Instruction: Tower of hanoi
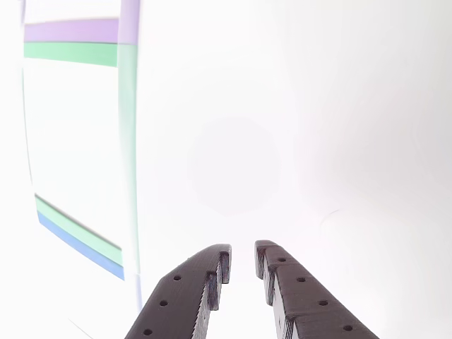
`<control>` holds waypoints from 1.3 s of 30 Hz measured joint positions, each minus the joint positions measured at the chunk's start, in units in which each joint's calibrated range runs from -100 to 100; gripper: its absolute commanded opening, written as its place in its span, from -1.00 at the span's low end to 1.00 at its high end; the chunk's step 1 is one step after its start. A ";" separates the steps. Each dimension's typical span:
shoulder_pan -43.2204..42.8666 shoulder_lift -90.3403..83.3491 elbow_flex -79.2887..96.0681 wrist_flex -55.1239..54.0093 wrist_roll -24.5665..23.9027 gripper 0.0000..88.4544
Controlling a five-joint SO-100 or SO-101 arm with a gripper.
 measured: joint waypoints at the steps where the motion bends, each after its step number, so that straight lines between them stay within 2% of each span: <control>1: 0.16 0.00 -0.44 -0.08 1.18 -1.00; 7: 0.49 6.59 -4.26 -1.77 9.85 -1.00; 10: 0.57 11.57 -7.75 -3.37 18.72 -1.00; 17: 2.54 18.49 -11.84 -13.00 54.58 -1.00; 20: 2.87 19.67 -13.75 -16.77 77.44 -1.00; 25: 3.11 20.43 -14.27 -23.19 111.13 -1.00; 28: 3.11 20.68 -14.27 -26.73 134.58 -1.00; 29: 3.11 20.68 -14.27 -27.77 141.08 -1.00; 35: 3.93 20.85 -15.23 -32.99 163.15 -1.00; 38: 4.26 20.85 -14.97 -35.71 172.02 -1.00; 39: 4.26 20.85 -14.36 -36.60 173.60 -1.00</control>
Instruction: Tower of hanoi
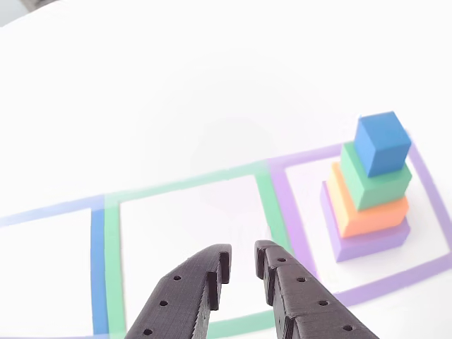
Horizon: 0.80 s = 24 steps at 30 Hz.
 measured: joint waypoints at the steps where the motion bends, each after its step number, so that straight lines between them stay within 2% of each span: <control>1: 0.00 0.00 0.61 -0.80 2.17 -1.00; 5: 2.62 0.08 3.13 -4.82 10.44 -1.00; 10: 4.09 0.17 5.05 -7.06 13.79 -1.00; 14: 4.34 0.25 5.83 -9.23 14.38 -1.00; 19: 5.40 1.52 12.18 -19.74 14.38 -0.98; 21: 5.32 2.45 12.01 -20.55 14.38 -0.98; 24: 7.37 4.98 8.62 -15.41 14.38 -0.74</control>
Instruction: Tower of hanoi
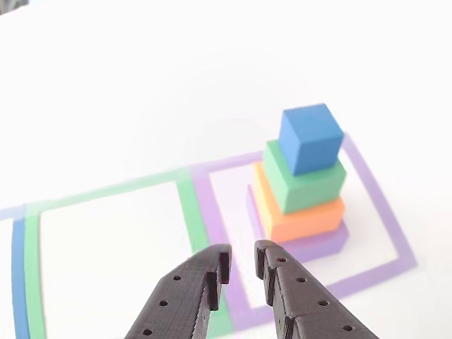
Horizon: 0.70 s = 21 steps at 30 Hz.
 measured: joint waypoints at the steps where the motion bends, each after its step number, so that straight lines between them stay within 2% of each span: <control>1: 0.41 0.84 -2.44 3.21 0.00 -0.77; 6: 2.70 4.31 -17.32 22.07 0.20 -0.87; 11: 6.47 7.77 -30.37 37.24 0.59 -0.83; 16: 10.15 11.23 -40.73 47.19 0.79 -0.76; 21: 12.12 14.27 -47.08 52.49 0.20 -0.68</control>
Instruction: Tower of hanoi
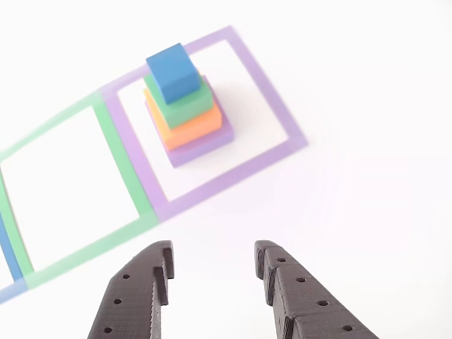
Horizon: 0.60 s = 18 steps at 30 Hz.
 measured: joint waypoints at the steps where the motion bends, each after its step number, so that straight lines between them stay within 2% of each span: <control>1: 0.08 0.51 -0.61 0.00 0.00 -0.68; 11: 0.49 2.87 -1.04 -3.69 0.00 -0.66; 18: 0.49 2.45 4.00 -14.04 0.00 -0.64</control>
